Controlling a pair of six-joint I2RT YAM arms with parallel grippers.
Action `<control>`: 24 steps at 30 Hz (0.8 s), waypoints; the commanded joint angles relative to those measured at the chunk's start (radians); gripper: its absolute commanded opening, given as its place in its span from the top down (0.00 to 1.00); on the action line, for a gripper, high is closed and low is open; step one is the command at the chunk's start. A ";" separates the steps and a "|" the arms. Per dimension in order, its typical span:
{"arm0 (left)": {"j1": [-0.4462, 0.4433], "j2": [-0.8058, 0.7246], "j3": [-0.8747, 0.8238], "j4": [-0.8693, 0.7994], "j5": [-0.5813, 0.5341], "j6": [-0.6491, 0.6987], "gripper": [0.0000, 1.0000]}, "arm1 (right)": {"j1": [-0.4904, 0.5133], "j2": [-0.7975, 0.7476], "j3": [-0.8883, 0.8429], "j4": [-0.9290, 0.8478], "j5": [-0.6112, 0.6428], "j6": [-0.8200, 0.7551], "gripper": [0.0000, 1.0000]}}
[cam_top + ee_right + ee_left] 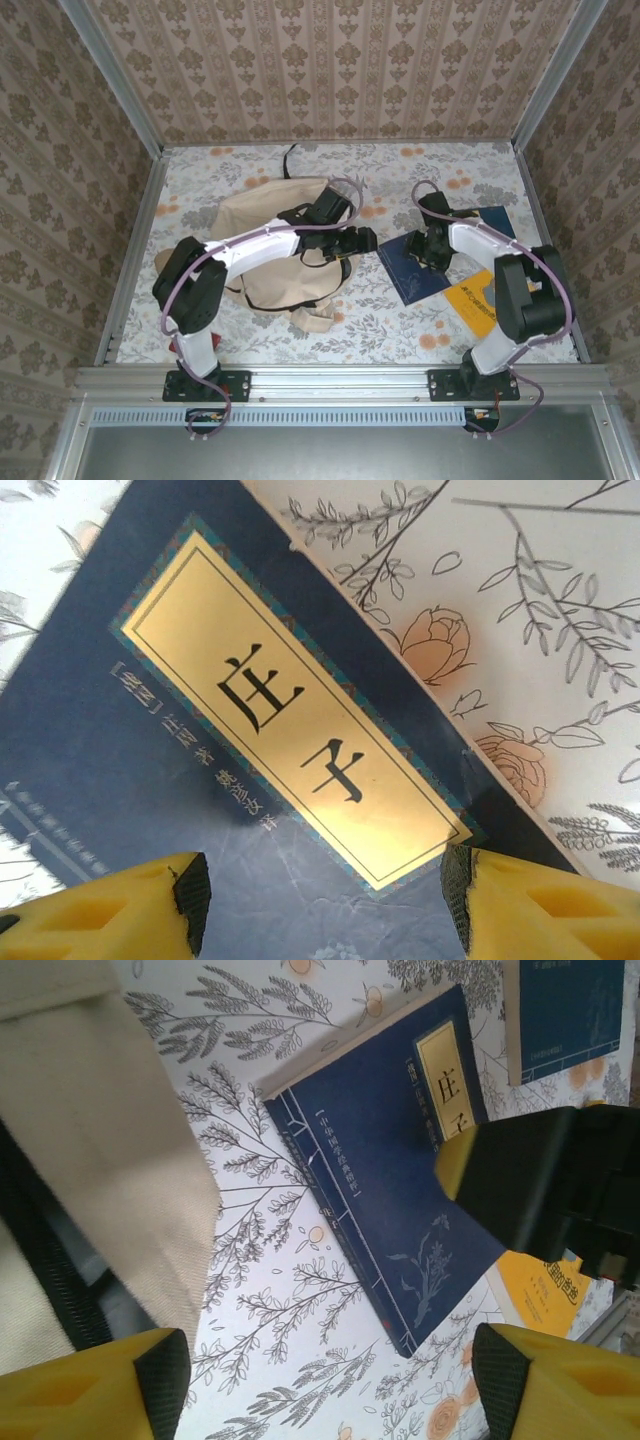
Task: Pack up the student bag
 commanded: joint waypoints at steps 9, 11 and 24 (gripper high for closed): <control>-0.061 0.165 0.075 0.057 0.100 -0.137 0.43 | 0.026 0.018 -0.080 0.001 -0.066 0.040 0.30; -0.064 0.184 0.077 0.051 0.097 -0.139 0.50 | 0.036 -0.016 -0.105 0.003 -0.101 0.051 0.31; -0.066 0.213 0.063 0.007 0.034 -0.171 0.56 | 0.045 -0.113 -0.184 0.111 -0.264 0.137 0.35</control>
